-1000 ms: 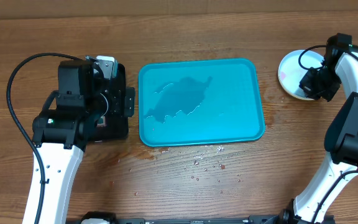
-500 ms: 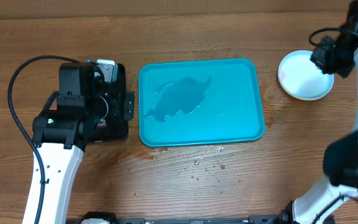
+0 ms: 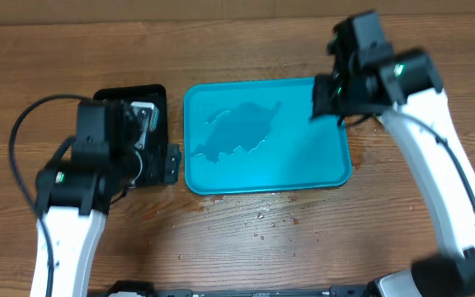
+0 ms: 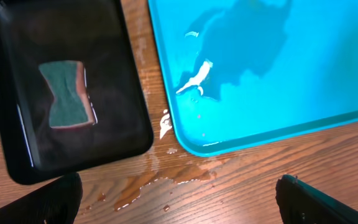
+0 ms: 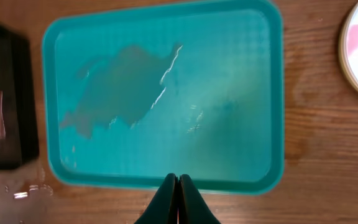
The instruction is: Clean dirty plates on tray and stack at the side
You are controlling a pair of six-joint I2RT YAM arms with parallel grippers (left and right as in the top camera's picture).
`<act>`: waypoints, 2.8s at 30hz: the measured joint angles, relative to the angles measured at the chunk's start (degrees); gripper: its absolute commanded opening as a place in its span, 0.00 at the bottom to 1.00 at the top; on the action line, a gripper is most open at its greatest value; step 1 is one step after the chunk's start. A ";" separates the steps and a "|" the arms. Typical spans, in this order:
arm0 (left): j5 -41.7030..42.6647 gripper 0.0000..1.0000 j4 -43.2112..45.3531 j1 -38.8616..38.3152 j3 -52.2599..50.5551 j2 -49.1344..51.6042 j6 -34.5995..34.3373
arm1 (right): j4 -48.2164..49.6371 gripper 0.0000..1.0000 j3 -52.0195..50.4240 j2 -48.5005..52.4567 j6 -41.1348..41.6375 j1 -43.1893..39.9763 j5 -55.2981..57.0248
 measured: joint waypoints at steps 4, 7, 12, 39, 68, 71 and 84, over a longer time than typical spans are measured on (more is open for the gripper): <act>0.50 1.00 0.44 0.00 -4.02 -9.05 0.00 | 5.81 0.04 -12.37 -10.01 0.04 1.27 0.28; 1.44 1.00 1.66 0.00 -8.44 -16.11 0.02 | 10.38 0.04 -22.23 -17.81 0.04 1.05 0.48; 3.13 1.00 6.51 -0.02 -14.84 -24.28 -0.37 | 13.46 0.40 -32.92 -25.86 0.50 1.01 0.63; 4.72 1.00 12.52 0.00 -15.32 -18.71 -7.65 | 13.53 1.00 -33.77 -26.75 0.02 1.01 0.72; 1.90 1.00 16.31 1.84 -21.05 -46.18 -3.89 | 13.55 1.00 -33.79 -26.75 0.00 1.01 0.76; 1.42 1.00 25.73 3.65 -29.38 -50.21 -2.43 | 13.49 1.00 -33.81 -26.75 0.04 1.01 0.74; 2.75 1.00 48.30 4.81 -61.13 -62.79 -2.05 | 13.51 1.00 -33.81 -26.75 0.02 1.01 0.76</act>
